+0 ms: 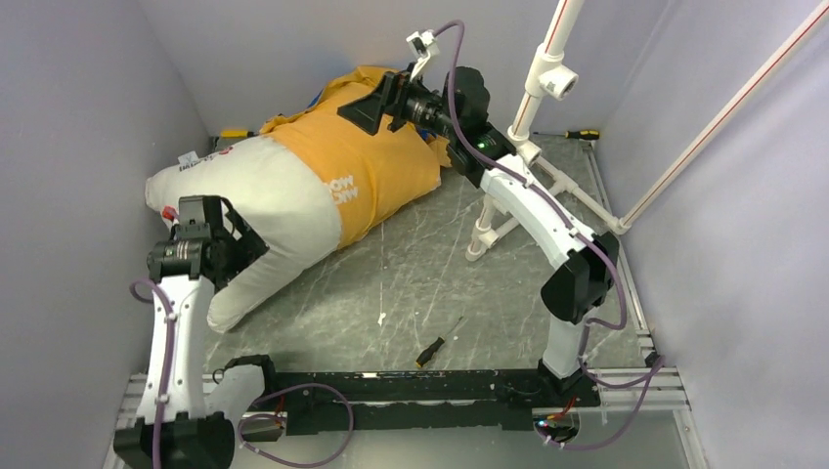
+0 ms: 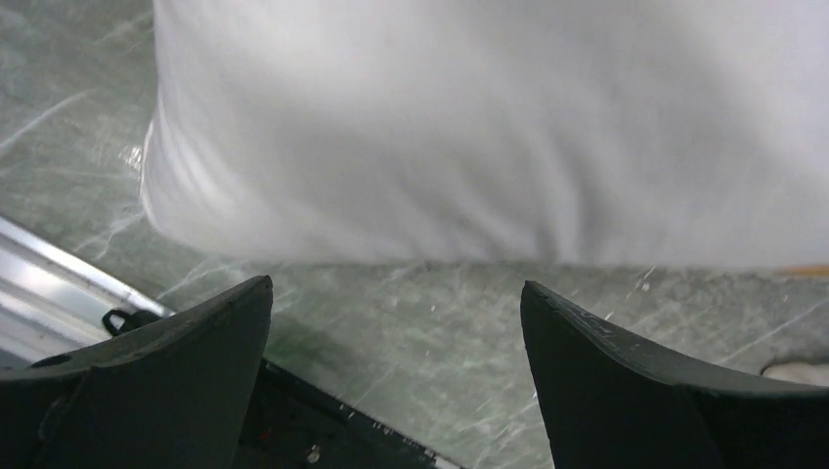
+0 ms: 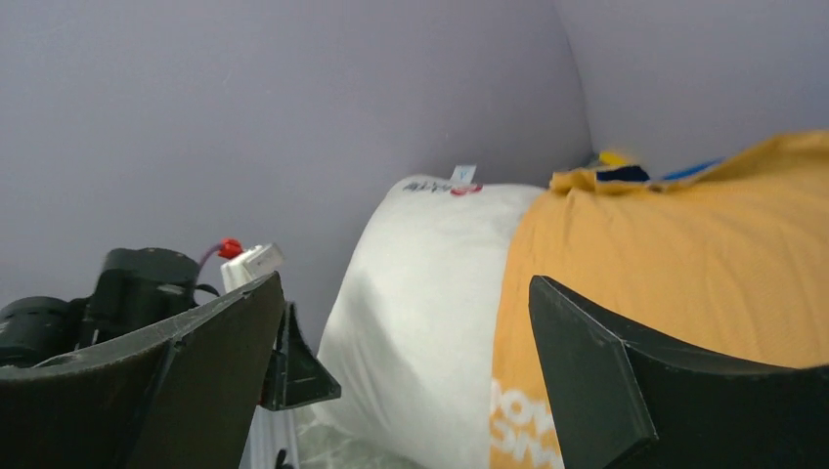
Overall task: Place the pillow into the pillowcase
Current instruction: Stuff the pillow into the pillowcase.
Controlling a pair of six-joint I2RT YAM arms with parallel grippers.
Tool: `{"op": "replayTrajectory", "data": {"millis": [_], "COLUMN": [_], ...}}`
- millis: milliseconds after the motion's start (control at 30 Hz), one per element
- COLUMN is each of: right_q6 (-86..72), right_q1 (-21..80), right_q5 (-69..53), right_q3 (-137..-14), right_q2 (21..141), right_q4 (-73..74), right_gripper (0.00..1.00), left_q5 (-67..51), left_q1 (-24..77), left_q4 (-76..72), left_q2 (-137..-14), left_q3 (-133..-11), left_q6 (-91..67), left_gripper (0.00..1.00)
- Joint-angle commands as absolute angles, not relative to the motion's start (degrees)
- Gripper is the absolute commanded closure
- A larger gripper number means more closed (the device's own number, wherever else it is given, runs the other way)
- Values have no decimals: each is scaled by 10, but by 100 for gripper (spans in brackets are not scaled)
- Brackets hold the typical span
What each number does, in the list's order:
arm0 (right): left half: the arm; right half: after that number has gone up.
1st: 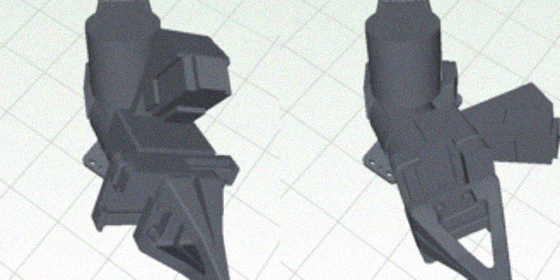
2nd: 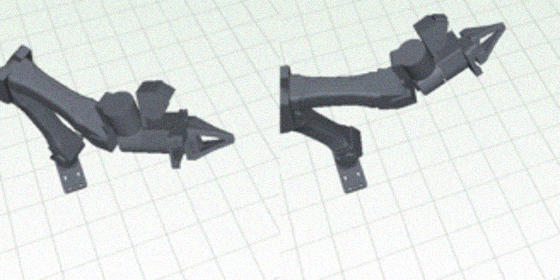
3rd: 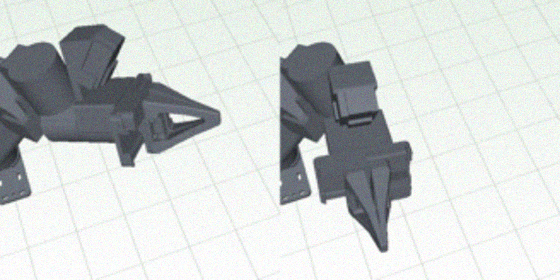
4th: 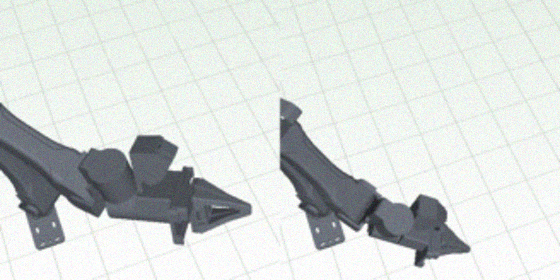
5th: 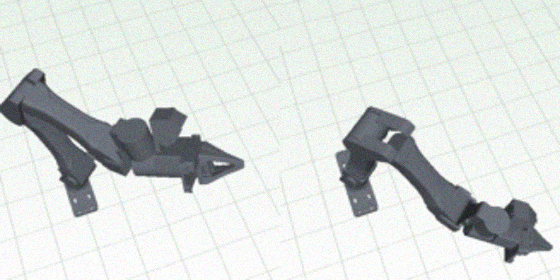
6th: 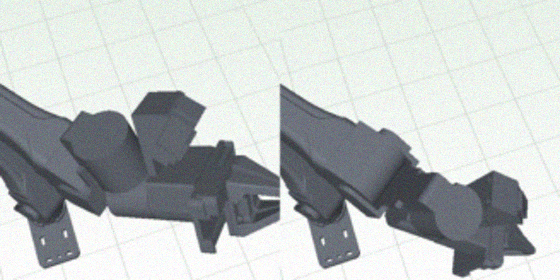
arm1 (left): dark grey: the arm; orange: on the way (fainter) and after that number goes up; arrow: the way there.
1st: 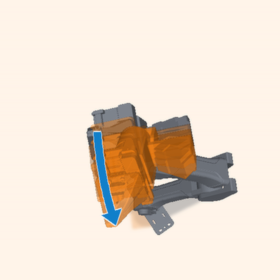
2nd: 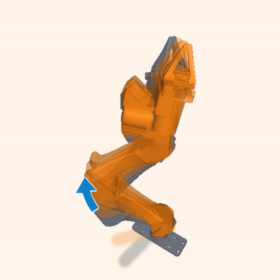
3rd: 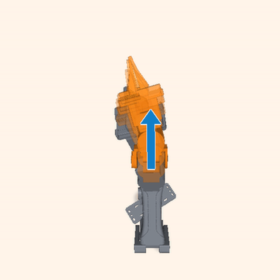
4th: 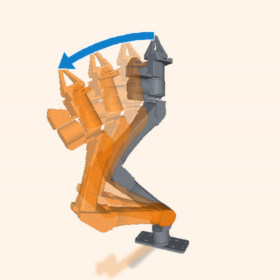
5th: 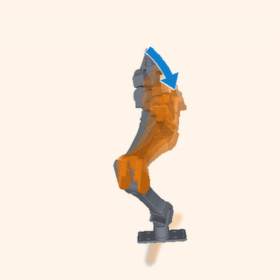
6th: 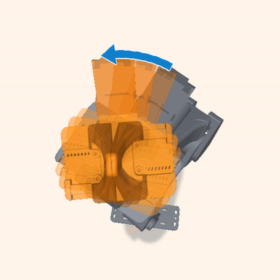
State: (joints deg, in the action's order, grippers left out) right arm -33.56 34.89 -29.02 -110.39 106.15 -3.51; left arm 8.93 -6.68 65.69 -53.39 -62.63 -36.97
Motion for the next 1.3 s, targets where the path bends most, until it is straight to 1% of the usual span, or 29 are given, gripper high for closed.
{"op": "replayTrajectory", "data": {"millis": [0, 33, 100, 200, 300, 400, 433, 500, 633, 667, 700, 733, 767, 867, 1000, 1067, 1167, 1200, 1233, 1267], "right_q6": [-277, -276, -283, -273, -197, -138, -122, -104, -76, -72, -65, -59, -55, -49, -27, -24, -39, -46, -52, -58], "right_q1": [345, 346, 349, 360, 381, 410, 420, 443, 486, 497, 509, 518, 525, 536, 539, 536, 525, 523, 520, 518], "right_q5": [-305, -328, -339, -307, -245, -186, -163, -102, -7, 15, 48, 74, 101, 190, 285, 310, 310, 303, 296, 283], "right_q3": [-1161, -1206, -1249, -1273, -1299, -1338, -1341, -1339, -1328, -1322, -1318, -1321, -1332, -1335, -1244, -1216, -1216, -1221, -1227, -1234], "right_q2": [1121, 1150, 1188, 1217, 1233, 1250, 1251, 1249, 1250, 1248, 1248, 1253, 1265, 1285, 1250, 1237, 1247, 1254, 1259, 1262], "right_q4": [0, 35, 90, 145, 221, 276, 285, 295, 287, 276, 269, 267, 276, 275, 196, 180, 202, 211, 221, 229], "right_gripper": [0, 1, 5, 10, 11, 13, 13, 14, 14, 14, 13, 13, 14, 17, 24, 25, 27, 29, 36, 45], "left_q5": [90, 78, 50, 22, 6, -26, -37, -60, -108, -116, -125, -131, -137, -166, -162, -159, -152, -151, -151, -149], "left_q1": [-87, -100, -123, -155, -161, -170, -172, -175, -176, -175, -176, -175, -175, -172, -156, -147, -130, -125, -119, -114], "left_q4": [533, 524, 515, 505, 491, 489, 488, 487, 466, 463, 461, 459, 457, 452, 460, 467, 469, 469, 470, 472], "left_q2": [-596, -618, -645, -672, -684, -703, -712, -728, -745, -746, -747, -747, -747, -745, -731, -726, -717, -716, -716, -717], "left_q3": [-635, -643, -657, -663, -663, -662, -662, -667, -672, -675, -677, -679, -678, -672, -660, -658, -650, -649, -649, -652], "left_q6": [-362, -357, -343, -336, -345, -357, -356, -354, -338, -334, -332, -331, -334, -343, -361, -361, -360, -360, -359, -357], "left_gripper": [0, 0, 1, 1, 1, 6, 10, 21, 55, 68, 86, 96, 100, 100, 100, 100, 100, 100, 100, 100]}}
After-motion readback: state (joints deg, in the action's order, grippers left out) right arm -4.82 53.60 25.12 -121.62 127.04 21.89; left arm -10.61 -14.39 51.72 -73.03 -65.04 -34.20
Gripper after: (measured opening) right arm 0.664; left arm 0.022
